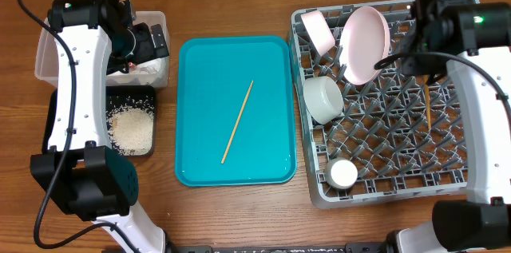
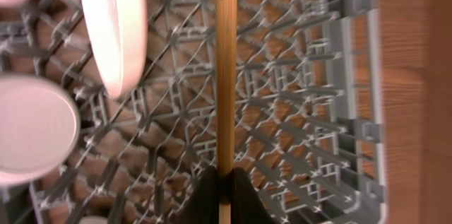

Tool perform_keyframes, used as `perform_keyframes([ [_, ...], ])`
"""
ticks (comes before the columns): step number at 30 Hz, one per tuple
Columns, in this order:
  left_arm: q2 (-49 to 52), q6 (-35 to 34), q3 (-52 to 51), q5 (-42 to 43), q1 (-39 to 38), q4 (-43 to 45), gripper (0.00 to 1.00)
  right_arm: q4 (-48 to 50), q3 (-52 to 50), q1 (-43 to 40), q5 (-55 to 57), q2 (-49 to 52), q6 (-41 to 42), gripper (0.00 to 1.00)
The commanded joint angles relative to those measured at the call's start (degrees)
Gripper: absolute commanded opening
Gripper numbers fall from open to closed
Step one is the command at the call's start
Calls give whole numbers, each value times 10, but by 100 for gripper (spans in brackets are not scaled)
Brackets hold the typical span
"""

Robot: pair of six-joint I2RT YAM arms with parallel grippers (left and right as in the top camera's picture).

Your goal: Sort waste into correct bins and load items into the dishwasher

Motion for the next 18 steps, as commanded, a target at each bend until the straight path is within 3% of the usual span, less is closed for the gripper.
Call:
perform_keyframes([
  [1,1,-3,12,2,0,1,100,9,-34,-22,-102,4,-63,4],
  [12,1,-3,12,2,0,1,100,61,-174,-30,-148,4,-63,4],
  [15,1,-3,12,2,0,1,100,62,-183,-30,-162,4,-63,21],
  [18,1,-3,12,2,0,1,100,63,-183,-30,-165,4,-61,26],
])
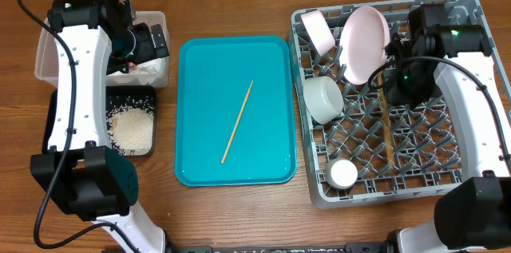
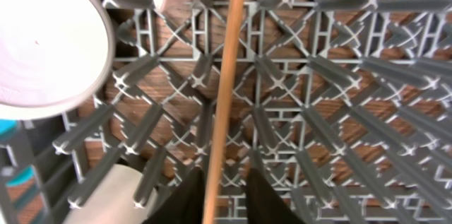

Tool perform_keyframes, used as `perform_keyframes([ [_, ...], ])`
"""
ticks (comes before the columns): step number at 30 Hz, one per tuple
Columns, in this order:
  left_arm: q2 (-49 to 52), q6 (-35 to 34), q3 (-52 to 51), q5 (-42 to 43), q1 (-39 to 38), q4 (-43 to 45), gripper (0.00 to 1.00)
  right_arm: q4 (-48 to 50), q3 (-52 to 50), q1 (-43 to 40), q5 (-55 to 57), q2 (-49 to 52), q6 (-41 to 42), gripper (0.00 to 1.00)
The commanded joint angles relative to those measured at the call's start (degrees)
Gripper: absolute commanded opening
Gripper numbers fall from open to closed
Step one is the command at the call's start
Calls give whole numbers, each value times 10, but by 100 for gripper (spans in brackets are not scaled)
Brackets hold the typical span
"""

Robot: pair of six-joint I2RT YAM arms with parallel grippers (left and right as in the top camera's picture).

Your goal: Sort waste into correct bins and load items into the dishwasher

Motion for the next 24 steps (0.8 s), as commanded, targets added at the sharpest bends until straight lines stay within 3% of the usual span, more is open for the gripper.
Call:
perform_keyframes([
  [1,1,-3,12,2,0,1,100,3,-1,-2,-19,1,0,26],
  [8,1,-3,12,2,0,1,100,-15,31,-2,-27,-1,28,27],
  [11,1,-3,12,2,0,1,100,-29,67,3,-86,-7,33,27],
  [14,1,-3,12,2,0,1,100,-19,96,23,-176,-9,37,42],
  [20,1,-3,12,2,0,1,100,102,101,128,-195,-1,194,50],
  [24,1,-3,12,2,0,1,100,193,101,223,-119,26,331,59],
])
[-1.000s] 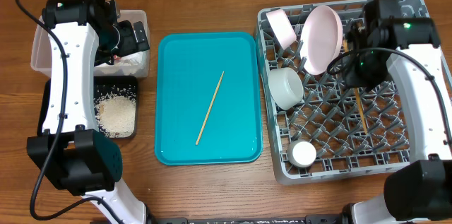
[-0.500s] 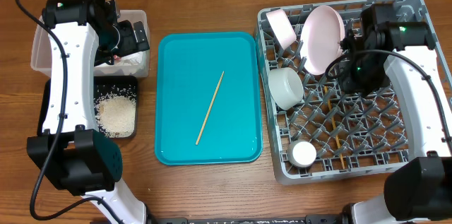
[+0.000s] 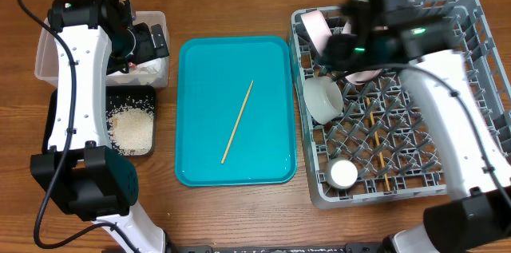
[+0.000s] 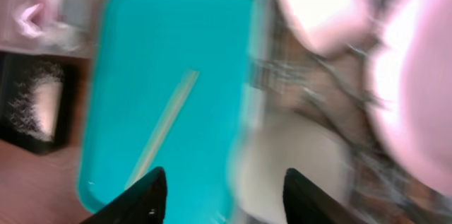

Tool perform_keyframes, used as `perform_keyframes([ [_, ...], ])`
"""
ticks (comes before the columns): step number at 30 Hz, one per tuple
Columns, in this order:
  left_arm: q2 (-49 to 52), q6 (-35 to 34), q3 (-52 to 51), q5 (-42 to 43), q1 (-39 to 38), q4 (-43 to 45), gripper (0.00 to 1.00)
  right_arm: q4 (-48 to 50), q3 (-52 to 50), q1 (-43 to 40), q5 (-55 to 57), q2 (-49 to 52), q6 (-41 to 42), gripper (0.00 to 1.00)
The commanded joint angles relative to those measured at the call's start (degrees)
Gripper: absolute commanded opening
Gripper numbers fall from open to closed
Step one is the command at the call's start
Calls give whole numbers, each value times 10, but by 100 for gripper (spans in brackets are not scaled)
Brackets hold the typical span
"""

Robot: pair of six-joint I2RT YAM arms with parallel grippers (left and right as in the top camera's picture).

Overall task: Sort waste into correct bins and load items into the dishwasher
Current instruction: 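Return the right gripper to the tray and grasp the remaining chopstick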

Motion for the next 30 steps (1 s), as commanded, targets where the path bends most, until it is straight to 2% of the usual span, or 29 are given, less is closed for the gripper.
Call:
perform_keyframes([
  [1,1,-3,12,2,0,1,100,39,12,73,67,30,159,67],
  [3,1,-3,12,2,0,1,100,68,12,113,116,56,213,95],
  [4,1,-3,12,2,0,1,100,80,12,126,124,68,226,100],
  [10,1,-3,12,2,0,1,100,140,12,193,125,154,282,100],
  [11,1,-3,12,2,0,1,100,142,12,198,132,167,297,99],
  [17,1,-3,12,2,0,1,100,140,11,219,183,247,387,73],
  [21,1,-3,12,2,0,1,100,146,11,228,181,282,402,64],
  [28,1,-3,12,2,0,1,100,168,11,259,184,305,403,54],
  [30,1,-3,12,2,0,1,100,159,11,269,205,312,430,52],
])
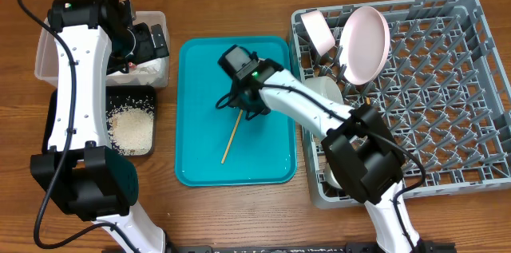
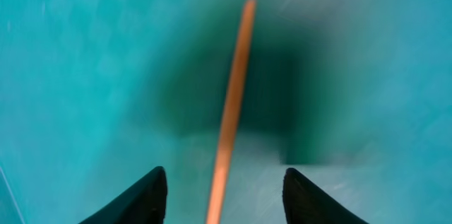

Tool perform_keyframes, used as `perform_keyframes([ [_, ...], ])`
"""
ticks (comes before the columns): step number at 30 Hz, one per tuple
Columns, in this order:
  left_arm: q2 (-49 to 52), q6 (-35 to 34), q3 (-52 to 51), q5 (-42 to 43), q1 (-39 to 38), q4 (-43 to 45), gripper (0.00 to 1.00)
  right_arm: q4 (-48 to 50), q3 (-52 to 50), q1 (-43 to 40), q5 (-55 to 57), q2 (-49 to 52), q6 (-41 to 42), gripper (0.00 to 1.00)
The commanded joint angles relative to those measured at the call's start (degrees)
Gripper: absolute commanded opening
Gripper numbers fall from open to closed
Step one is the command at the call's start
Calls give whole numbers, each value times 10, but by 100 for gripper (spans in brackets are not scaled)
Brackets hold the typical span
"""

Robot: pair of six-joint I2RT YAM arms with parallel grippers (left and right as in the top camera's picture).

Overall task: Sort waste into correct bins and load items into the dishwasher
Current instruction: 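Return the right gripper to the tray and grasp the remaining chopstick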

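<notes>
A wooden chopstick [image 1: 229, 145] lies slantwise on the teal tray [image 1: 200, 69]. My right gripper [image 1: 242, 108] has reached across from the rack and hovers low over the chopstick's upper half. In the right wrist view the gripper [image 2: 222, 174] is open, and the chopstick [image 2: 232, 118] runs straight up between the two dark fingertips [image 2: 152, 196], touching neither. My left gripper [image 1: 152, 43] hangs over the clear bin [image 1: 48, 65] at the far left; its jaws are too dark to read.
A grey dish rack [image 1: 447, 85] on the right holds a pink plate [image 1: 365, 41] and a pink bowl [image 1: 319, 29] on edge. A black container of rice [image 1: 132, 129] sits below the clear bin. My right arm lies across the rack's left side.
My right gripper was open over the rack's left edge by the pink bowl. Now it is over the teal tray, open with the chopstick between its fingers. The left arm has not moved.
My right gripper was shut on a chopstick over the right side of the rack. Then it was open, with that chopstick lying on the rack's grid. After that it was over the rack's left edge, and now it is low over the second chopstick on the tray.
</notes>
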Motion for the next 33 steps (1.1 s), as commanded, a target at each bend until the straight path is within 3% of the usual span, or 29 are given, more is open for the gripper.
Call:
perform_keyframes([
  [1,1,-3,12,2,0,1,100,-5,8,21,32,16,40,50],
  [8,1,-3,12,2,0,1,100,-11,8,23,19,50,76,34],
  [13,1,-3,12,2,0,1,100,-12,8,23,18,51,76,4],
  [21,1,-3,12,2,0,1,100,-39,23,11,18,50,72,4],
  [33,1,-3,12,2,-1,1,100,-132,113,-7,18,-30,-107,4],
])
